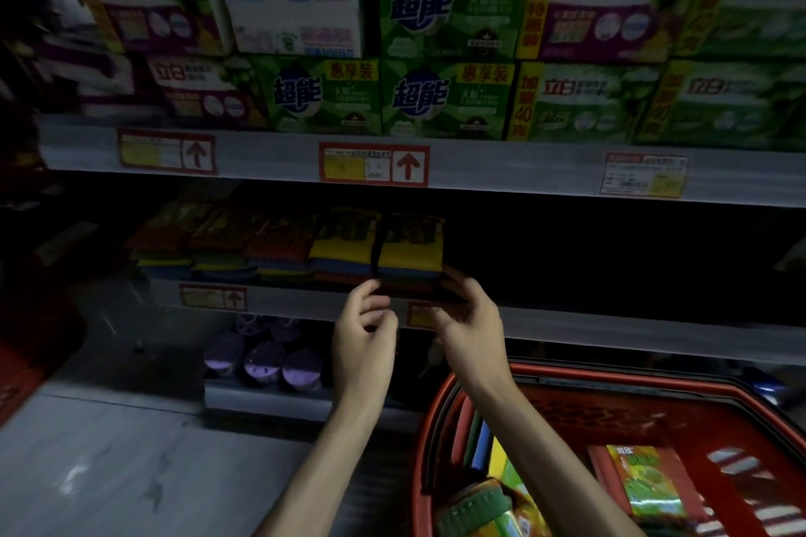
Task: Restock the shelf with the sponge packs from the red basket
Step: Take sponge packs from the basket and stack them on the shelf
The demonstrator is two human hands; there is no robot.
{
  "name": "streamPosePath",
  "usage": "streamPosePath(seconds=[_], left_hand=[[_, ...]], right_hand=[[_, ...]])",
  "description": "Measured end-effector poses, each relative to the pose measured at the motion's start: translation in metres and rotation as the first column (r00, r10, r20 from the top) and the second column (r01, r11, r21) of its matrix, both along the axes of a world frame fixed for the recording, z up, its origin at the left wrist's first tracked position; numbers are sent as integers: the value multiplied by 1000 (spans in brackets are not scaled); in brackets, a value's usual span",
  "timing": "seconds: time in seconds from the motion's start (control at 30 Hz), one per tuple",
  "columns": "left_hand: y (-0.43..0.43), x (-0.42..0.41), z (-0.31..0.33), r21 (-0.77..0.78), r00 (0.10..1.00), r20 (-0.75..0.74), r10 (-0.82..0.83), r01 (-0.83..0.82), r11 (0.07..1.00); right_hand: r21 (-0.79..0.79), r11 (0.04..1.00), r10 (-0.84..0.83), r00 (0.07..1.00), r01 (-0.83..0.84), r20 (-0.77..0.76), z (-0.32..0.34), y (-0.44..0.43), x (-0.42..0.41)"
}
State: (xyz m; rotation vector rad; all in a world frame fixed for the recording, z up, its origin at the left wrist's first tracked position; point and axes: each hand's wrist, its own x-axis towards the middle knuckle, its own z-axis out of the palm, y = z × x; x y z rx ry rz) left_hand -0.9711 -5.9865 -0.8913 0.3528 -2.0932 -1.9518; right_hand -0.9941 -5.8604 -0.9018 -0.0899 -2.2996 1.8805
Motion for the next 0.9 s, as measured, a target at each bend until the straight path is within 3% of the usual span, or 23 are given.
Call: streamPosePath(seconds=[0.3, 0.63, 0.77, 0.9], left_hand=[[-2, 5, -3, -55, 998, 28, -50, 51, 997], [5, 48, 12, -360, 985, -43, -168, 142, 922], [12, 77, 25, -513, 974, -83, -212, 140, 847], [29, 115, 35, -539, 964, -81, -252, 170, 825]], right_hand=[[55, 998, 28, 1000, -29, 13, 2, 5, 0], [241, 966, 97, 995, -89, -22, 27, 33, 28], [416, 901, 166, 983, -122, -72, 40, 64, 56], [644, 738, 293, 955, -201, -38, 53, 109, 88]])
